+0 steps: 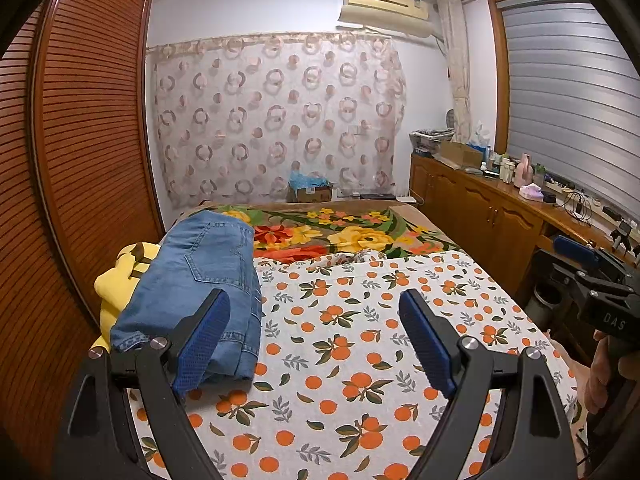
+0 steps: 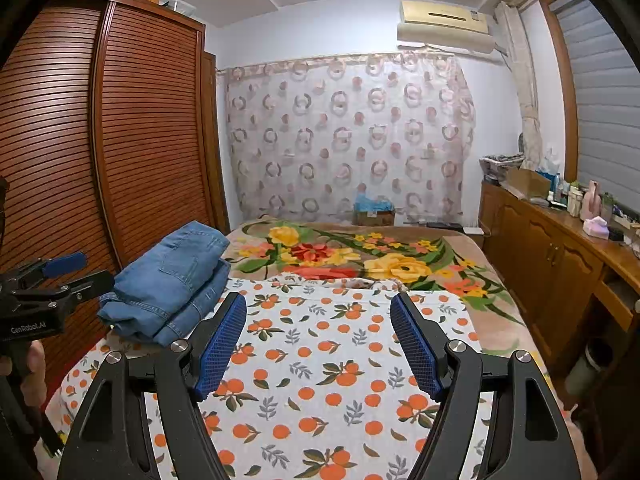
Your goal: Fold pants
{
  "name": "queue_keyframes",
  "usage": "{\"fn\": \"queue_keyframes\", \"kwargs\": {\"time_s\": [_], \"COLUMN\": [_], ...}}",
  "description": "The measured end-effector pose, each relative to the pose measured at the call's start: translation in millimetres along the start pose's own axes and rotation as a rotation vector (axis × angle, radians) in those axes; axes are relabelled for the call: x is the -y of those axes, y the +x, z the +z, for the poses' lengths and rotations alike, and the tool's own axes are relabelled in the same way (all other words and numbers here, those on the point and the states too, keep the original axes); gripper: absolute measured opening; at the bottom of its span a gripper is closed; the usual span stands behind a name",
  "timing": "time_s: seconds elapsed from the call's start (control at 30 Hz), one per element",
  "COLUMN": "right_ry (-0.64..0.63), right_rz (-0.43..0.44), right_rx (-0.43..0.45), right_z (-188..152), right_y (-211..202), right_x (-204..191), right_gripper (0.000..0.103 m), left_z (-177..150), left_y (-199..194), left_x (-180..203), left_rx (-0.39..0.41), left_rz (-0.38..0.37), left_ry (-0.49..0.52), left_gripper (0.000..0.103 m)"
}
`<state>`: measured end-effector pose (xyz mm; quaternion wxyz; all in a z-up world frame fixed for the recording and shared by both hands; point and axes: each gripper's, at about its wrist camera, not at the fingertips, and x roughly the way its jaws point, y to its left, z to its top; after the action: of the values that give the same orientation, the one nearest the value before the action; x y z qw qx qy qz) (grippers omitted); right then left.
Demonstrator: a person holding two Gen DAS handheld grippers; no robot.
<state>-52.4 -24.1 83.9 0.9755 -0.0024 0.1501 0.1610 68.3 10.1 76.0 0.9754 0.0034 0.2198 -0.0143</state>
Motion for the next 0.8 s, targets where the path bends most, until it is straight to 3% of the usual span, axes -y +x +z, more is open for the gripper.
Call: {"fn": "queue_keyframes", "kwargs": {"time_s": [0.8], "right_ry": [-0.001], "right_rz": [0.003], "right_rx": [0.0], "right_z": [-3.5], "right_y": [1.9], "right_x": [10.1], "right_gripper": [0.077], "left_z": [-0.2], "left_y": [0.5], "left_x": [-0.8], "left_rx": [0.001], "left_rz": [-0.002], "left_ry": [-0.002], "left_gripper": [0.087]}}
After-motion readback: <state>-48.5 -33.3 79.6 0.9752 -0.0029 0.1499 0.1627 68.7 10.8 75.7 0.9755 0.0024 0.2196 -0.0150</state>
